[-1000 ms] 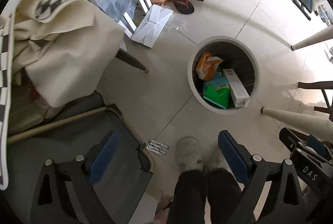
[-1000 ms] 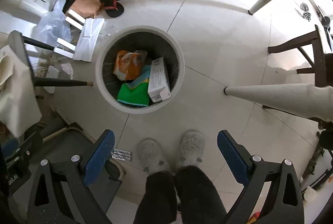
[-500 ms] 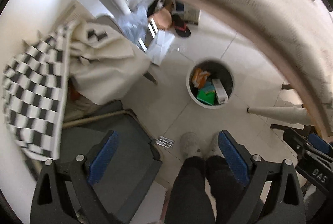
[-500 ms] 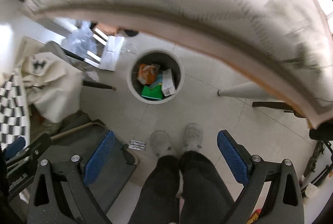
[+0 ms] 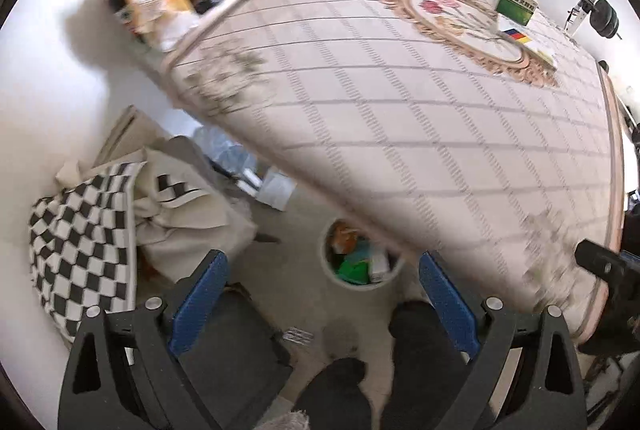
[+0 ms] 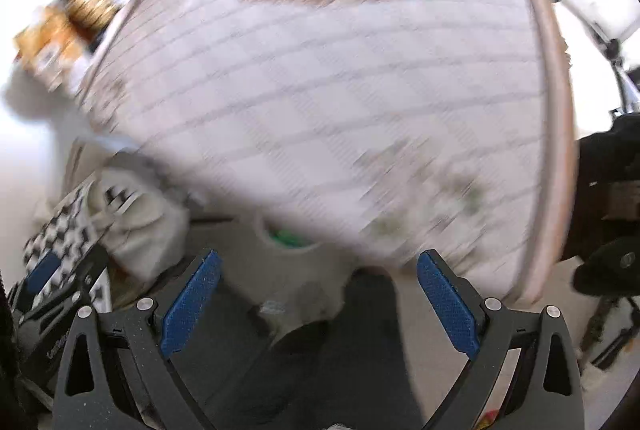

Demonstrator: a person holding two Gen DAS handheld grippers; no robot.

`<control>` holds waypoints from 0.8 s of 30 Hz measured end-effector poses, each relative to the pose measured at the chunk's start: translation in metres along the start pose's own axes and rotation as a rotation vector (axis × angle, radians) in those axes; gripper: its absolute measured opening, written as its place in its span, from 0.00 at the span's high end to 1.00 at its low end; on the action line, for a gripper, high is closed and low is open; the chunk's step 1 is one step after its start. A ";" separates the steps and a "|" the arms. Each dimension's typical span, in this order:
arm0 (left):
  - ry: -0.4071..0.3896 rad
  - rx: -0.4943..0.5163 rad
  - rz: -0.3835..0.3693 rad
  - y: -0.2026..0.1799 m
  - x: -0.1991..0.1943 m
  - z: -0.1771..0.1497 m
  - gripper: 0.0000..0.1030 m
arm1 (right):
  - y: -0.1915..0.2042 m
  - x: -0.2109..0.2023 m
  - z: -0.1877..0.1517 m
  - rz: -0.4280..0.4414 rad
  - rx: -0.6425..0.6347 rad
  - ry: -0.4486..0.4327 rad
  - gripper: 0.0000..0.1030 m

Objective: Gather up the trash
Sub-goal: 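Move both tools back over the table, then grasp the striped medicine box with the left gripper while the right grasps the white cardboard tray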

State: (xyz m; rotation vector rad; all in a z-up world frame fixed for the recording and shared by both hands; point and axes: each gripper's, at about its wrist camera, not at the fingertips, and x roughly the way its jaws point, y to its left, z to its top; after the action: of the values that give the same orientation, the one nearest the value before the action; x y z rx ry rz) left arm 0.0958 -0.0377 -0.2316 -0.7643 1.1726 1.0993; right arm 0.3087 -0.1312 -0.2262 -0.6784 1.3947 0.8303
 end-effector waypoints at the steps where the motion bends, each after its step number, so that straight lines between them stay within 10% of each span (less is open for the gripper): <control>1: 0.020 -0.004 -0.017 -0.016 0.006 0.016 0.05 | -0.015 0.002 0.016 -0.013 0.024 0.006 0.03; 12: 0.230 -0.088 -0.075 -0.185 0.089 0.203 0.05 | -0.192 0.075 0.234 -0.125 0.351 0.034 0.03; 24: 0.503 -0.542 -0.253 -0.296 0.196 0.341 0.06 | -0.268 0.113 0.370 -0.207 0.532 -0.031 0.03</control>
State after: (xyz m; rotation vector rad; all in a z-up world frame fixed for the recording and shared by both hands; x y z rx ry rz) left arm 0.4893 0.2306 -0.3553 -1.6380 1.1483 1.0482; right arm 0.7374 0.0348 -0.3273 -0.3837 1.4089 0.2814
